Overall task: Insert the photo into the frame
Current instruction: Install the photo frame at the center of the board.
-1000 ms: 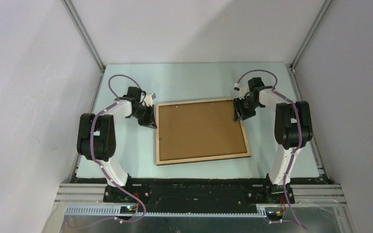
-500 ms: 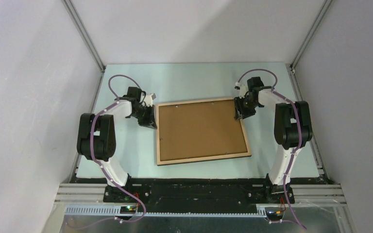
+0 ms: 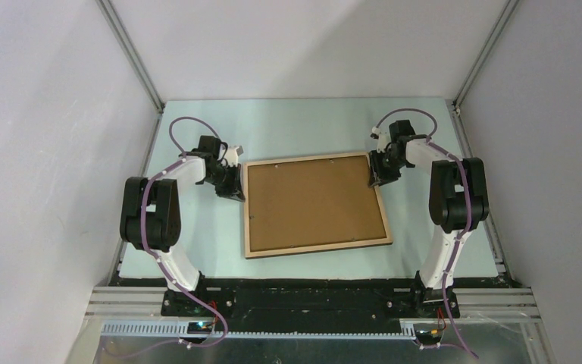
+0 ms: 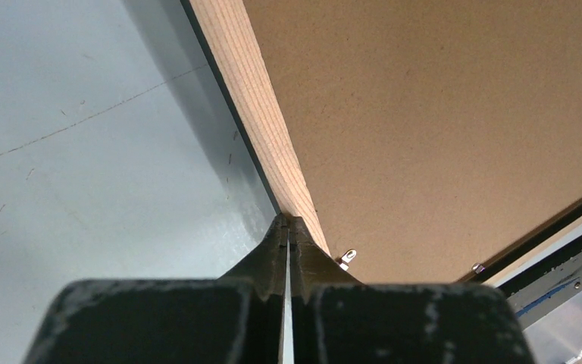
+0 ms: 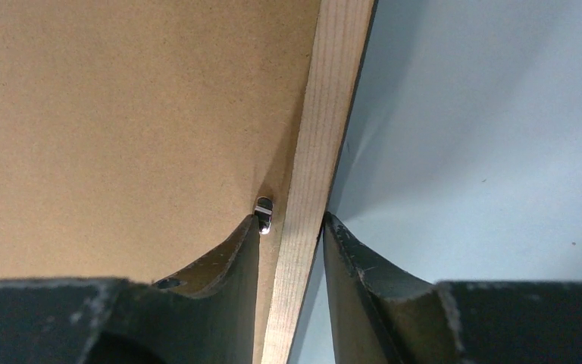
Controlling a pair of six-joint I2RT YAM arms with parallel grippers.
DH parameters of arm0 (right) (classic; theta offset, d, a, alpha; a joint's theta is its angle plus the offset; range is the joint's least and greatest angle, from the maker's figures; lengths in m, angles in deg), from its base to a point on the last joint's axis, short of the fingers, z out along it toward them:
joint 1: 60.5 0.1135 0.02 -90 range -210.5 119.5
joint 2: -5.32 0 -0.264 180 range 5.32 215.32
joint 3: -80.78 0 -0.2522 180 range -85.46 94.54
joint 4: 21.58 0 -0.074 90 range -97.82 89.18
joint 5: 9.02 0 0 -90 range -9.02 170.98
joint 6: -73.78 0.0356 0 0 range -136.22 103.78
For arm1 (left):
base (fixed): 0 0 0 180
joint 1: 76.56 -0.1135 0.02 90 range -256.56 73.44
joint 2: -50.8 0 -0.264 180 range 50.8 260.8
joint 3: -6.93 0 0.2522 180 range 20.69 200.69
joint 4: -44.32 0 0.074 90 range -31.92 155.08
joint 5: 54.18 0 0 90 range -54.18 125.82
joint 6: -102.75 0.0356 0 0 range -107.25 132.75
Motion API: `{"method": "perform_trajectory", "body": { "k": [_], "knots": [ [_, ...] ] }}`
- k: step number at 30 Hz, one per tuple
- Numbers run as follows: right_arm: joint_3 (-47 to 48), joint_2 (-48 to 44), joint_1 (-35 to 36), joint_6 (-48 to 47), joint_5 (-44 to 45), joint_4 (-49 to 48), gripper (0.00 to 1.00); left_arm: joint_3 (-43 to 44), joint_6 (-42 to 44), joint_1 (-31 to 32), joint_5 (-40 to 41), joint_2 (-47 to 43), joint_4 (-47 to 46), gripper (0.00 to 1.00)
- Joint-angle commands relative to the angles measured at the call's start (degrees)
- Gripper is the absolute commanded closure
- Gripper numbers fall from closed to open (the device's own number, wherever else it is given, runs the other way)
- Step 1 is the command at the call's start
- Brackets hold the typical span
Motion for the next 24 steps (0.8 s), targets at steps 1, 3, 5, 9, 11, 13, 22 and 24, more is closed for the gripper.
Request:
{"method": "perform_trajectory", "body": {
  "k": [1, 3, 5, 9, 11, 13, 22, 24],
  "knots": [
    [-0.4, 1.2, -0.7, 0.4, -0.5, -2.4, 0.71, -0.6, 1.3, 0.5, -2.2, 1.1, 2.4, 1.00],
    [-0.4, 1.3, -1.0, 0.6, -1.1, -2.3, 0.72, -0.5, 1.3, 0.5, -2.1, 1.1, 2.3, 1.00],
    [-0.4, 1.3, -1.3, 1.0, -1.9, -2.1, 0.74, -0.5, 1.3, 0.5, -2.1, 1.2, 2.3, 1.00],
    [-0.4, 1.5, -2.3, 2.0, -3.8, -1.8, 0.68, -0.4, 1.3, 0.5, -2.1, 1.6, 2.4, 1.00],
    [-0.4, 1.5, -2.2, 2.3, -4.2, -1.8, 0.62, -0.3, 1.3, 0.4, -2.0, 1.7, 2.3, 1.00],
    [-0.4, 1.5, -1.8, 2.6, -4.1, -2.0, 0.58, -0.3, 1.3, 0.4, -1.9, 1.7, 2.4, 1.00],
    [0.2, 2.0, -0.3, 3.5, -1.9, -2.4, 0.54, -0.2, 1.3, 0.4, -1.7, 2.2, 2.3, 1.00],
    [0.3, 2.3, -0.4, 3.7, -1.5, -2.4, 0.54, -0.2, 1.3, 0.4, -1.8, 2.2, 2.4, 1.00]
  ]
}}
